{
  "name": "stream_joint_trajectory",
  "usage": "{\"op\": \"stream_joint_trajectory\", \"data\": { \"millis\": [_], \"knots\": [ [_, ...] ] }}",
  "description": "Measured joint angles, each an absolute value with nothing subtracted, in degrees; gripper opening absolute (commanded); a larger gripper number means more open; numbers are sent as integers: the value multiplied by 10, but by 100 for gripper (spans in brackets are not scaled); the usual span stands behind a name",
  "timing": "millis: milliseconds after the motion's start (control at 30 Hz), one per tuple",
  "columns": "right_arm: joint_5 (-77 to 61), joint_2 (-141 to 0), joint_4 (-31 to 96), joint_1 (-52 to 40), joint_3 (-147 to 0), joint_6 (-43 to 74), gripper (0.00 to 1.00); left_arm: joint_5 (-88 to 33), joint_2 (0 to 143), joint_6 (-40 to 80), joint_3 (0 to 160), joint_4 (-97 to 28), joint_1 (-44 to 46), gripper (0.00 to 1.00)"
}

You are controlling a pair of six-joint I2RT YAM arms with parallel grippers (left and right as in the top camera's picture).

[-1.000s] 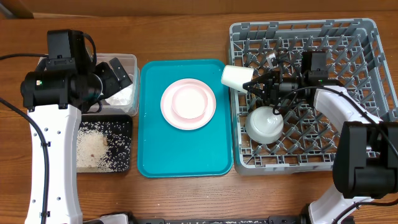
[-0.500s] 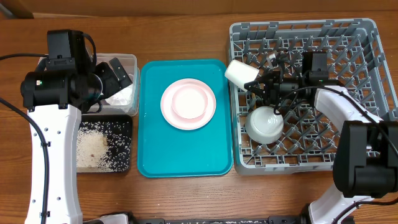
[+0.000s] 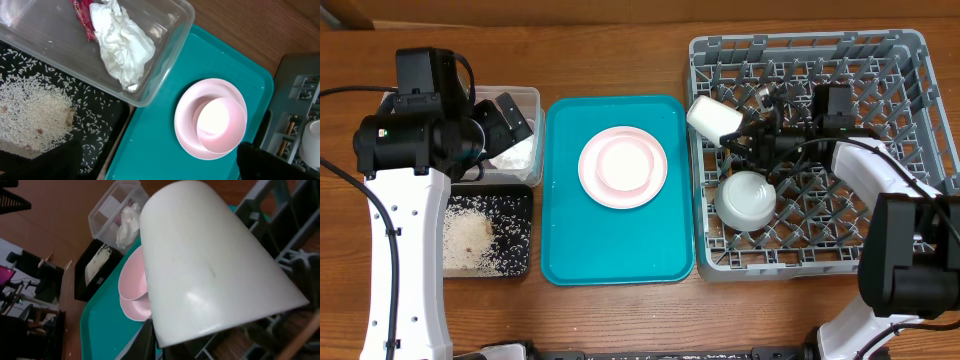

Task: Sort waste into correct bins and load items into the dishwasher
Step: 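Open the right gripper and withdraw it from the cup in the rack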

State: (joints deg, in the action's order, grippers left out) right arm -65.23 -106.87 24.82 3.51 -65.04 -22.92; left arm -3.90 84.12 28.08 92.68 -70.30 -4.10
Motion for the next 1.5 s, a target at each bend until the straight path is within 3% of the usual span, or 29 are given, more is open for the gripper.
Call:
{"op": "stream_joint_trajectory", "data": {
  "millis": [200, 433, 767, 900, 1200, 1500],
  "knots": [
    [-620, -1071, 287, 64, -650, -224, 14, -39, 841, 281, 927, -703, -41, 100],
    [-584, -1073, 300, 67, -656, -192, 13, -39, 841, 281, 927, -703, -41, 100],
    [-363, -1042, 520, 54, -826, -103, 8, -39, 841, 281, 927, -703, -41, 100],
    [-316, -1002, 534, 24, -865, -86, 7, -39, 841, 281, 927, -703, -41, 100],
    [-156, -993, 502, -148, -867, -68, 7, -39, 841, 281, 927, -703, -41, 100],
    [-72, -1012, 486, -162, -819, -36, 8, -39, 841, 281, 927, -703, -41, 100]
  ]
}}
